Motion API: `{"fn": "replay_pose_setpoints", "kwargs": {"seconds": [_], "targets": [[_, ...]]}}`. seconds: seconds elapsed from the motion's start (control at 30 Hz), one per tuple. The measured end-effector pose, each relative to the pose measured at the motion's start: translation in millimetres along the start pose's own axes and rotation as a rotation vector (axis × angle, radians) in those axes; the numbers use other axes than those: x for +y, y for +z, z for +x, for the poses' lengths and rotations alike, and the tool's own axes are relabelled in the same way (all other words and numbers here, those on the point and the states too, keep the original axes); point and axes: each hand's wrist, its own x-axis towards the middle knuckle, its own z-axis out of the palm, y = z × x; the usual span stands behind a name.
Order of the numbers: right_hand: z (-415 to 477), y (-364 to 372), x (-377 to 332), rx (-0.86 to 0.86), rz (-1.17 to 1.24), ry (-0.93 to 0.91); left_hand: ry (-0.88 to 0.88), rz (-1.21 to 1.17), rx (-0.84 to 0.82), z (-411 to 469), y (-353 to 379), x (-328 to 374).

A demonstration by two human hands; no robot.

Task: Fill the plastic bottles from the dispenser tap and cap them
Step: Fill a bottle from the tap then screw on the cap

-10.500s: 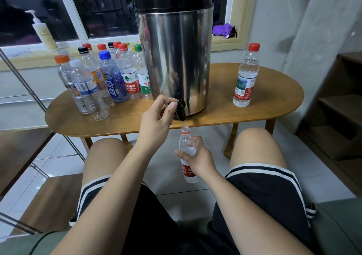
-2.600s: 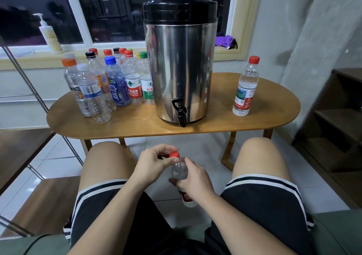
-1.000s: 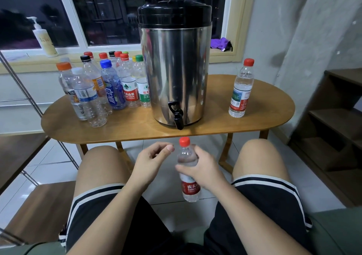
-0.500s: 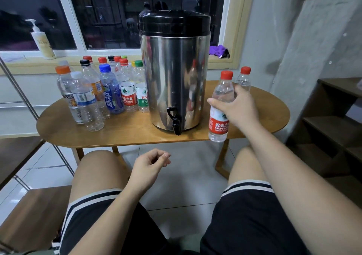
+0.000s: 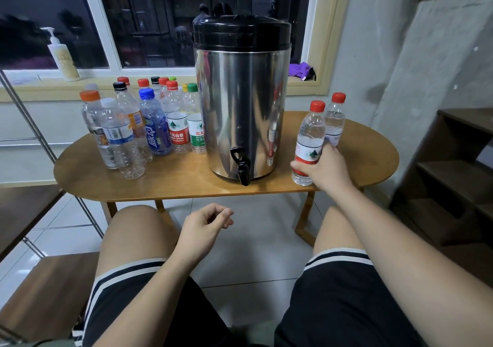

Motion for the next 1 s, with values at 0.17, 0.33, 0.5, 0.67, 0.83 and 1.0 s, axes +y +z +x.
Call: {"fn": "replay_pose_setpoints", "kwargs": {"seconds": [0.17,0.33,0.5,0.67,0.83,1.0], "targets": [[-5.6,17.4,27.6,0.014,-0.065,0.068,-0.011,-0.011,-0.019,0.5,1.2,2.5],[15.2,19.1,32.0,0.036,-0.075,0.066,-0.019,-0.010,-0.041,2.9,4.3,0.3],[30.7,23.7,33.7,0.046,-0.116,0.058,-0.023,-0.005,-0.036,5.6,4.3,0.4],[41.3,29.3,32.2,0.088,-0.144,0.071,-0.020,0.018,-0.031,9.7,3.8,1.3],[28.7,35.1,34.6,0.195,0.057,0.125,-0.049,-0.061,0.040,19.4,-13.6,9.2],[-17.2,50.3,22.6,0.285,0.281,0.123,-0.058,-0.072,0.128,35.0,-40.4,16.1]]}}
